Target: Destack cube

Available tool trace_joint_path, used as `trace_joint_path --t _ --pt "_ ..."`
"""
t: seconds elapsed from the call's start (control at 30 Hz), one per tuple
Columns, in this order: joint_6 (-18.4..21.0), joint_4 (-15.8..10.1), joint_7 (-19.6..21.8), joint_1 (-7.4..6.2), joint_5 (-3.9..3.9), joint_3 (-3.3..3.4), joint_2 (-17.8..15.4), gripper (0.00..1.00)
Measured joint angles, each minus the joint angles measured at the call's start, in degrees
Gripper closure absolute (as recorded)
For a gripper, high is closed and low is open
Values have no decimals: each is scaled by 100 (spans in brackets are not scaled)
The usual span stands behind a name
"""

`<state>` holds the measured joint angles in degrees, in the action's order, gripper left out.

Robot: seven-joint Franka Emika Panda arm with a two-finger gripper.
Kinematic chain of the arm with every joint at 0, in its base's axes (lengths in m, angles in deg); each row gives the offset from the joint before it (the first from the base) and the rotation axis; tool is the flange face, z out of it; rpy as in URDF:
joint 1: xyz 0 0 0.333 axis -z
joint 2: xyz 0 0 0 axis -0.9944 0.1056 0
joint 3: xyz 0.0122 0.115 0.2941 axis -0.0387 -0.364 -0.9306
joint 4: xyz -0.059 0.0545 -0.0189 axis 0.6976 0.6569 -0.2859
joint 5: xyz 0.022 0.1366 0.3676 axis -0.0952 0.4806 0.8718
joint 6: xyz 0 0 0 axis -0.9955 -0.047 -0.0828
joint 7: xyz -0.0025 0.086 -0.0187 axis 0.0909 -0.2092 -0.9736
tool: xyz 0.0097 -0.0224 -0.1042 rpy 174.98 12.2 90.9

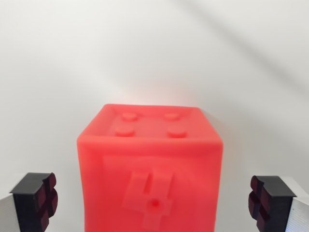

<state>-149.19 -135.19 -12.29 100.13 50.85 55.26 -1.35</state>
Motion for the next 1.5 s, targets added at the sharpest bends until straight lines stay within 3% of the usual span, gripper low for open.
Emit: trace_joint_path --t 0.27,0.6,1.13,1.5 --pt "342 -100 59 -86 -88 110 -449 0" --pt "892 -178 198 -151 -286 217 -1094 0" --pt "1970 -163 383 -141 -550 243 -2166 0" --pt "2714 1 453 -130 -632 243 -2753 0"
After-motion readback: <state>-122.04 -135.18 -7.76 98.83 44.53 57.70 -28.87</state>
